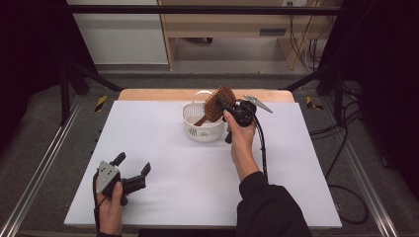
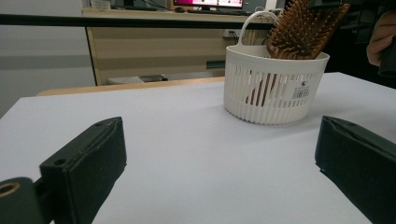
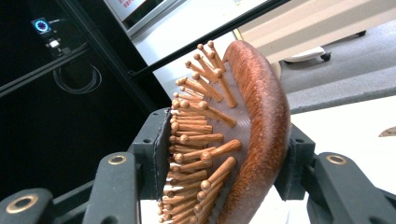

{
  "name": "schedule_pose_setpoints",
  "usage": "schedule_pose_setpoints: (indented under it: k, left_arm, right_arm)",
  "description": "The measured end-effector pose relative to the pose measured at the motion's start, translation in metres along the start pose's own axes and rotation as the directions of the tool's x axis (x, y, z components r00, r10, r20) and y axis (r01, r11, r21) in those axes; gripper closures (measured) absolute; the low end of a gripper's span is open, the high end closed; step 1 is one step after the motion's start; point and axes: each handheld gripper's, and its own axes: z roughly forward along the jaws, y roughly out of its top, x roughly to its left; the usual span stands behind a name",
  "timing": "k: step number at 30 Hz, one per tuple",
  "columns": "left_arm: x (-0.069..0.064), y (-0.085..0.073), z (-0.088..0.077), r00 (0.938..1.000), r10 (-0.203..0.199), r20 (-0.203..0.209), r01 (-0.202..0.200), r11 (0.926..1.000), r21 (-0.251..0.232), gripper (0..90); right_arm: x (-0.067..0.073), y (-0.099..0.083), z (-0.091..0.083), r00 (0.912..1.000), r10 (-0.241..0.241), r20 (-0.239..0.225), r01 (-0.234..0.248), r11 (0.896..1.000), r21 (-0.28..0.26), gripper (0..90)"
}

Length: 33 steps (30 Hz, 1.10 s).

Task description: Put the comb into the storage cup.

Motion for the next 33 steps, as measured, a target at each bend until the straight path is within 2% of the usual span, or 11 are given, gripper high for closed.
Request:
schedule_pose_setpoints:
  k: [18, 33]
  left_arm:
    - [0.0, 0.0, 0.0, 1.0, 0.001, 0.001, -0.002, 1.0, 0.002, 2.2]
    - [-0.002, -0.001, 0.001, 0.9999, 0.007, 0.008, -0.007, 1.0, 0.004, 2.2]
  right_arm:
    - [-0.013, -0.002, -0.002, 0.9994, 0.03, 0.019, -0.031, 0.999, 0.019, 44.5]
    - [-0.018, -0.003, -0.003, 0.9985, 0.052, 0.015, -0.053, 0.998, 0.03, 42.3]
